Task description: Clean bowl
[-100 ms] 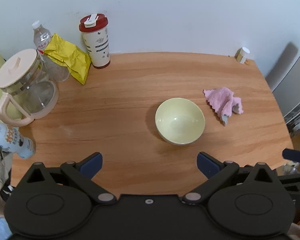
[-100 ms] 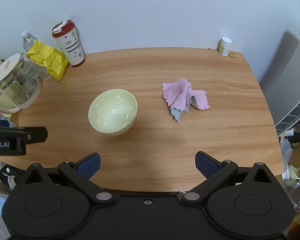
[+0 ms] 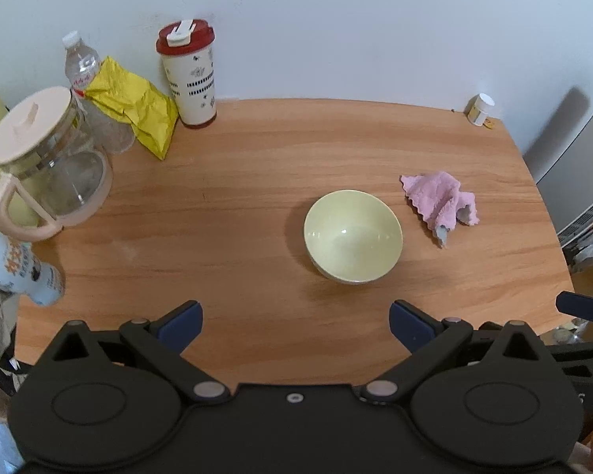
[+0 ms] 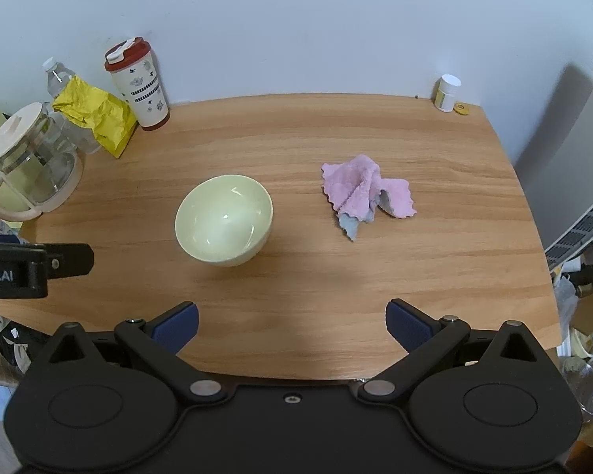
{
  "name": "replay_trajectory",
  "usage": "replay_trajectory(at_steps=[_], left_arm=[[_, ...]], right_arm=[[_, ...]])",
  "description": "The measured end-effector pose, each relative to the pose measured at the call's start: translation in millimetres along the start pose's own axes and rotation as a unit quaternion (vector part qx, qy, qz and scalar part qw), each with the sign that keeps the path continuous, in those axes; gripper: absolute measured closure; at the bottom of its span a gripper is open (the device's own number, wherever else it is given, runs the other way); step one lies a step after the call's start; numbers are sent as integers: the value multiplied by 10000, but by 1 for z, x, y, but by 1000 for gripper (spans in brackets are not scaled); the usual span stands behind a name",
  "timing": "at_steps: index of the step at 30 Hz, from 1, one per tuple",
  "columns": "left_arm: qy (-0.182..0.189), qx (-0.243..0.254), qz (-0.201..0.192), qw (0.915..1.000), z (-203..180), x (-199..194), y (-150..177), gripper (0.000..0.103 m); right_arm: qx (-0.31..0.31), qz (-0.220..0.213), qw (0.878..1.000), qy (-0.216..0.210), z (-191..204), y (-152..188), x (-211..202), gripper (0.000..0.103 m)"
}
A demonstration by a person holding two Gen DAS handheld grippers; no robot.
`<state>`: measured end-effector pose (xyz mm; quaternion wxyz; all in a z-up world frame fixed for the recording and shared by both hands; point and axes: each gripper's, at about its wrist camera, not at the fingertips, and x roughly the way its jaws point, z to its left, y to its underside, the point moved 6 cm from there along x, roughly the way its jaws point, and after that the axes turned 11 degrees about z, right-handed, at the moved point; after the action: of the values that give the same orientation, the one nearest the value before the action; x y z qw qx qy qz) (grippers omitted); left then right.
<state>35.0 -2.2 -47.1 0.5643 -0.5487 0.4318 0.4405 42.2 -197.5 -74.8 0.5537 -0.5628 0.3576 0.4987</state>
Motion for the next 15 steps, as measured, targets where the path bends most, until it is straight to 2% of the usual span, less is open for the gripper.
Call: replay_trajectory(at_steps=[2, 5, 7, 10, 15], left_arm=[[-135, -68, -96, 9998, -9, -2, -8, 1], [-111, -147, -348, 9992, -16, -9, -8, 1], [-14, -185, -398, 9990, -12, -8, -4, 1], [201, -286, -50, 9994, 5, 3, -15, 1], [175, -249, -31, 9995, 3, 11, -2, 1]], right_arm=[[13, -22, 10000, 14, 0, 0, 0, 1], [-2, 61, 10000, 29, 4, -6, 2, 1], [13, -59, 9999, -135, -4, -3, 0, 1], [-86, -24, 10000, -10, -1, -6, 4, 1], [-160, -59, 9998, 45, 2, -8, 6, 1]])
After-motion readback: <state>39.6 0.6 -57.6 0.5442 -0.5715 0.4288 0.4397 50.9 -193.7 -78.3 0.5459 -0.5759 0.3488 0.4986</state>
